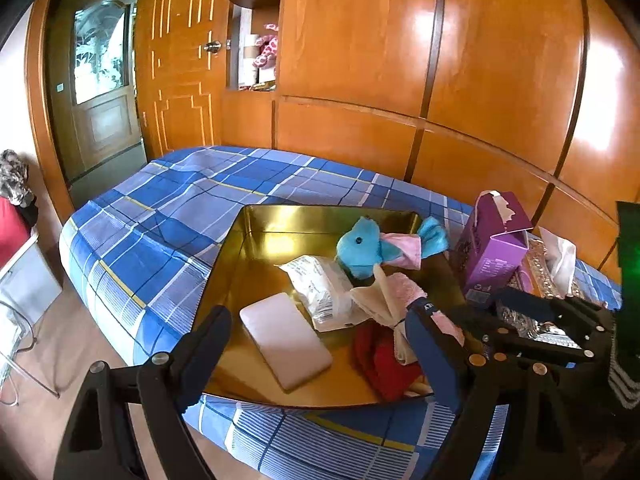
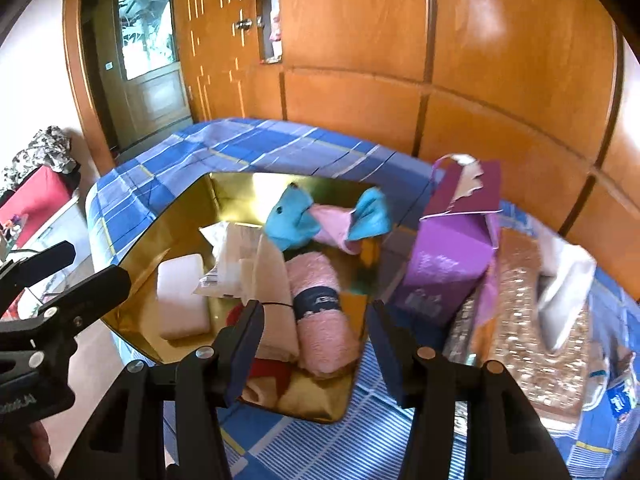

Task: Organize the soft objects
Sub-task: 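Release the bandage roll and move both tools back toward the pile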

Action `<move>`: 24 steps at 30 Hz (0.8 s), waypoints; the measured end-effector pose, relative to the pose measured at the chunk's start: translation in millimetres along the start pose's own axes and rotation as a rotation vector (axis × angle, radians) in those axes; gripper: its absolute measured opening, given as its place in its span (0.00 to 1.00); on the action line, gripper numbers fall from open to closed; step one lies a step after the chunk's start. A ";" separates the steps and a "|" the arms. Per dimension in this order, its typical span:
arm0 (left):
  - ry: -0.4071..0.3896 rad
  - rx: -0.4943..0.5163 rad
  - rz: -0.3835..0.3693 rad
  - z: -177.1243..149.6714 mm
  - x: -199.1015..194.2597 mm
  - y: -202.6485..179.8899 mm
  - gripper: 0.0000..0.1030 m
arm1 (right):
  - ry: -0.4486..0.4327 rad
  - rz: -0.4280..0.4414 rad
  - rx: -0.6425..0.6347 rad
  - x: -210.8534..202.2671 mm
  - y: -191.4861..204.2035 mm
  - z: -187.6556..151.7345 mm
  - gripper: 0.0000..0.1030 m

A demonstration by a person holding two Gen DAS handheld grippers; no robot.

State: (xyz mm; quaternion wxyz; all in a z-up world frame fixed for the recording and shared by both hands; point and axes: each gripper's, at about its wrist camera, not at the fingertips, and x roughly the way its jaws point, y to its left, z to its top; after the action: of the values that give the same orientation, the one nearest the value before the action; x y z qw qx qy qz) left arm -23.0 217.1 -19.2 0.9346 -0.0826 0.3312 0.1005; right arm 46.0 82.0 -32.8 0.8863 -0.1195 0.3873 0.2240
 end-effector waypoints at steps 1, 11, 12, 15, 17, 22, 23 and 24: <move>-0.001 0.004 -0.003 -0.1 -1.0 -1.8 0.86 | -0.016 -0.016 0.001 -4.8 -1.8 -1.2 0.52; -0.004 0.060 -0.042 -1.6 -6.8 -23.3 0.86 | -0.095 -0.056 0.031 -40.0 -23.7 -9.0 0.52; -0.006 0.067 -0.044 -1.6 -7.6 -25.8 0.86 | -0.100 -0.059 0.035 -42.6 -26.0 -9.9 0.52; -0.009 0.089 -0.054 -1.2 -10.0 -33.6 0.86 | -0.120 -0.066 0.052 -52.8 -36.5 -13.3 0.52; -0.009 0.106 -0.060 -0.5 -11.1 -39.8 0.86 | -0.132 -0.076 0.069 -58.8 -45.0 -15.5 0.52; -0.024 0.157 -0.084 2.5 -16.2 -56.0 0.86 | -0.161 -0.105 0.122 -75.8 -73.2 -23.4 0.52; -0.028 0.167 -0.091 3.6 -17.5 -59.7 0.86 | -0.167 -0.119 0.140 -79.9 -82.1 -25.9 0.52; -0.031 0.176 -0.098 4.9 -18.4 -63.3 0.86 | -0.170 -0.130 0.154 -82.8 -88.6 -27.8 0.52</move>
State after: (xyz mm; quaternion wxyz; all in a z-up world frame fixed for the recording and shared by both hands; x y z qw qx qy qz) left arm -18.6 154.6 1.8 0.9470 -0.0146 0.3198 0.0262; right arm 22.1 -31.1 13.2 0.9351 -0.0565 0.3184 0.1449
